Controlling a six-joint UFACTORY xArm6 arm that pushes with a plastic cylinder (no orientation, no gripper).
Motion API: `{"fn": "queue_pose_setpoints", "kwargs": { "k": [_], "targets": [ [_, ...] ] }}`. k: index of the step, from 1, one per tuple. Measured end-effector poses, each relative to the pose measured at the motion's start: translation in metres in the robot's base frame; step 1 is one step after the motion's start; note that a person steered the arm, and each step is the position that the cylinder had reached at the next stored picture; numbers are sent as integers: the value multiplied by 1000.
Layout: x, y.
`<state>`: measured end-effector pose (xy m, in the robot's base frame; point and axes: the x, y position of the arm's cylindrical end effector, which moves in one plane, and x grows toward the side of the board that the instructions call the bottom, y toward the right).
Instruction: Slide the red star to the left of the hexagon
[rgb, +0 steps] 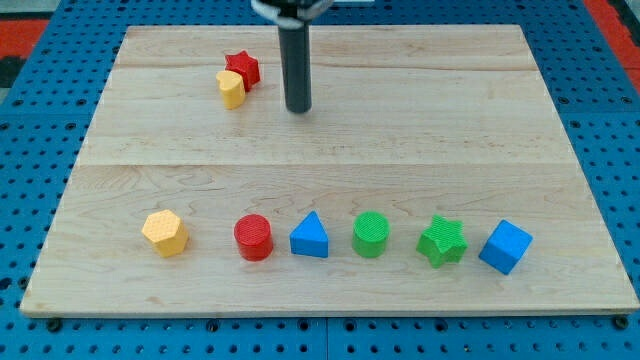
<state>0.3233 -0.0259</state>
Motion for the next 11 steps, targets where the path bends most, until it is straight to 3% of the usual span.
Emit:
{"fn": "queue_pose_setpoints", "kwargs": {
  "k": [1,2,3,4,5,6,7,8,10,11],
  "targets": [
    [-57,-21],
    [-52,-110],
    [-34,-152],
    [33,-161],
    [67,-154],
    [38,-138],
    [61,-108],
    [93,-151],
    [70,-177],
    [111,-188]
  ]
}}
